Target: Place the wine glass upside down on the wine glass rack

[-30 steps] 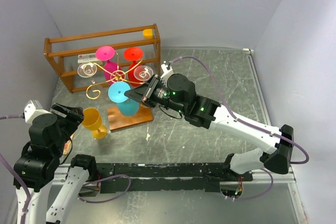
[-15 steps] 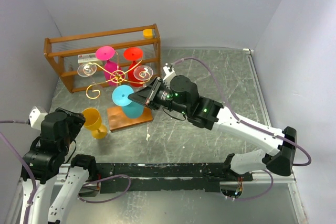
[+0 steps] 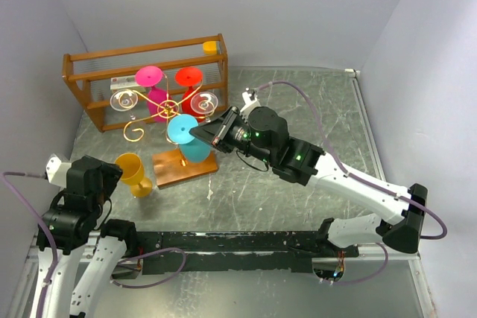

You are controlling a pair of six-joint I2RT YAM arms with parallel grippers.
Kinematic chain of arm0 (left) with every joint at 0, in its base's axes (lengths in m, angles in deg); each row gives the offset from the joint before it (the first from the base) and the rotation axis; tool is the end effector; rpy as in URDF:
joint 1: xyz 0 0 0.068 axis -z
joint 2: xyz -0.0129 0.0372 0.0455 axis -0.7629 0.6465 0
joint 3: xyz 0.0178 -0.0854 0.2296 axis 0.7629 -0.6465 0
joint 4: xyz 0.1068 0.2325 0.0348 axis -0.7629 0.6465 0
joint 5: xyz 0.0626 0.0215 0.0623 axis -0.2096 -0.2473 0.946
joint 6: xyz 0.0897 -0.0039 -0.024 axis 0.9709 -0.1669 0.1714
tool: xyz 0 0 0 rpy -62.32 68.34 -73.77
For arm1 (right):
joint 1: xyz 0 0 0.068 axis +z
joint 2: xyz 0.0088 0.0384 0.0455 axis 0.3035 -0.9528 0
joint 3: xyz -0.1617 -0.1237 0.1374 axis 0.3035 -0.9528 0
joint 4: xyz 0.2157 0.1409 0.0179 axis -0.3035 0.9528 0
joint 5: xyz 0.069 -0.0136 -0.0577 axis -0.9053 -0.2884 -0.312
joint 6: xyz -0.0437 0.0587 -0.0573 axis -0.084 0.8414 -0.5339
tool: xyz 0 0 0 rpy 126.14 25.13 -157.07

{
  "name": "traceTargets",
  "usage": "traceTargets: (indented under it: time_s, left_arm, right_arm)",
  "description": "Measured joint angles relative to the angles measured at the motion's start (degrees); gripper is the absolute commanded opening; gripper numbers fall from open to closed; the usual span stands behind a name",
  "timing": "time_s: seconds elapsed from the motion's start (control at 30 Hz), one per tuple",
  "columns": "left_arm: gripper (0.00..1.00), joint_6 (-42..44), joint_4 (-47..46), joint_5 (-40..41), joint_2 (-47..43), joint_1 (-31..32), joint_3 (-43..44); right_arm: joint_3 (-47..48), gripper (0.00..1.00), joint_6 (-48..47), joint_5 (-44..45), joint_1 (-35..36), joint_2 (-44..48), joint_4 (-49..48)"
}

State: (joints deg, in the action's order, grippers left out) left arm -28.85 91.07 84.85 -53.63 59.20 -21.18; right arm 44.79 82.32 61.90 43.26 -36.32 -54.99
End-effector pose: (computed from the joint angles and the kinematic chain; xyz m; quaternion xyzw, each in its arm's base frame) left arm 0.1117 0.0197 0.2731 -0.4937 0.7358 -0.0811 0.4564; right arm 0.1756 0.2977 0.3691 0.1194 0.7470 0.5871 0.2882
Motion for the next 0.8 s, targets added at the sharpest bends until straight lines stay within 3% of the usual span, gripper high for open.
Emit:
traceTargets:
  time_s: [0.27, 0.53, 0.8]
  left_arm:
    - [0.76, -1.3, 0.0, 0.6, 0.0, 0.0, -1.2]
    - [0.77, -2.6, 0.0, 1.6, 0.0, 0.0, -2.3]
    - [0.78, -3.0, 0.0, 3.0, 0.0, 0.0, -2.9]
  right_arm:
    - [-0.5, 0.15, -0.6, 2.4, -0.3, 0.1, 0.6]
    - [-2.0, 0.20, -0.6, 2.7, -0.6, 0.4, 0.6]
    - [-2.4, 0.45, -1.1, 2.7, -0.6, 2.0, 0.6]
